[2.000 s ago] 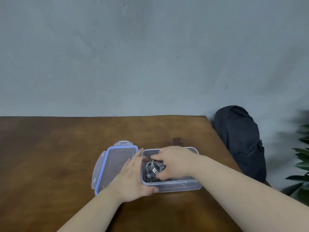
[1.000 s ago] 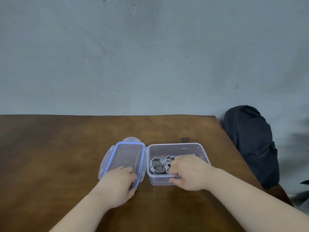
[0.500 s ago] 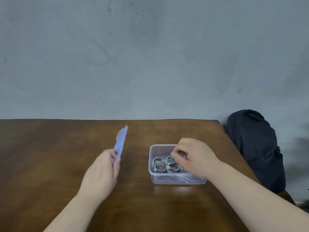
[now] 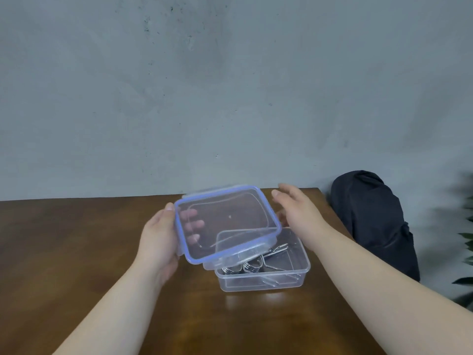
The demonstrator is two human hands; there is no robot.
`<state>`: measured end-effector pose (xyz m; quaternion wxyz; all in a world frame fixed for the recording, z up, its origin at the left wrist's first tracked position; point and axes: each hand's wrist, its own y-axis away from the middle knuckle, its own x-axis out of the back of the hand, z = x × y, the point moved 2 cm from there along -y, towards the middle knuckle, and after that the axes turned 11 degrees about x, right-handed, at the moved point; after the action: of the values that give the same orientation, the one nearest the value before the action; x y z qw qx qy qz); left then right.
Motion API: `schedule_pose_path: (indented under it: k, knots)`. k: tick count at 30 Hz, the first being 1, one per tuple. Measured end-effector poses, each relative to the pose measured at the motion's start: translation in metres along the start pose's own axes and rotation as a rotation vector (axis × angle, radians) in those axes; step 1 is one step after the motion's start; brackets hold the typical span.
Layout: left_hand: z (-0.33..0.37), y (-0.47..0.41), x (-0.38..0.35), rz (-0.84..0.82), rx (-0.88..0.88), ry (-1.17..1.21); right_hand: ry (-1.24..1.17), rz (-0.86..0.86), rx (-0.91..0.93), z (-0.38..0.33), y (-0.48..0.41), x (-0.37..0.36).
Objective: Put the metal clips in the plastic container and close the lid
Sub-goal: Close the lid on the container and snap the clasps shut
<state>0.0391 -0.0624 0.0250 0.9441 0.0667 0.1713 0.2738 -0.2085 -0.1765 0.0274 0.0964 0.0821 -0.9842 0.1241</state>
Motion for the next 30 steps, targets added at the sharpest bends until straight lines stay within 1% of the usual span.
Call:
schedule_pose_path:
  k: [2,3,5,10,12,14,17,25,30]
  knots:
    - [-0.012,-0.013,-0.009,-0.010,0.124,-0.007,-0.023,0.040,-0.029,0.008,-0.003,0.009]
    - [-0.018,-0.019,-0.012,-0.010,0.172,-0.049,-0.016,0.043,-0.056,0.013,-0.004,0.013]
    - [-0.032,-0.032,-0.015,-0.007,0.207,-0.220,0.010,0.027,-0.101,0.023,-0.002,0.020]
    - [-0.057,-0.040,-0.023,0.021,0.097,-0.605,0.217,0.043,-0.151,0.046,0.006,0.029]
    - [-0.064,-0.041,-0.023,0.015,0.061,-0.706,0.346,0.042,-0.153,0.056,0.009,0.032]
    - [-0.069,-0.043,-0.022,0.022,0.042,-0.747,0.464,0.034,-0.140,0.064,0.011,0.033]
    - [-0.072,-0.044,-0.023,0.043,0.019,-0.760,0.539,0.031,-0.130,0.072,0.010,0.033]
    - [-0.070,-0.040,-0.021,0.071,-0.017,-0.808,0.621,0.007,-0.072,0.074,0.001,0.021]
    - [-0.069,-0.041,-0.020,0.079,-0.020,-0.818,0.603,0.006,-0.086,0.075,-0.004,0.018]
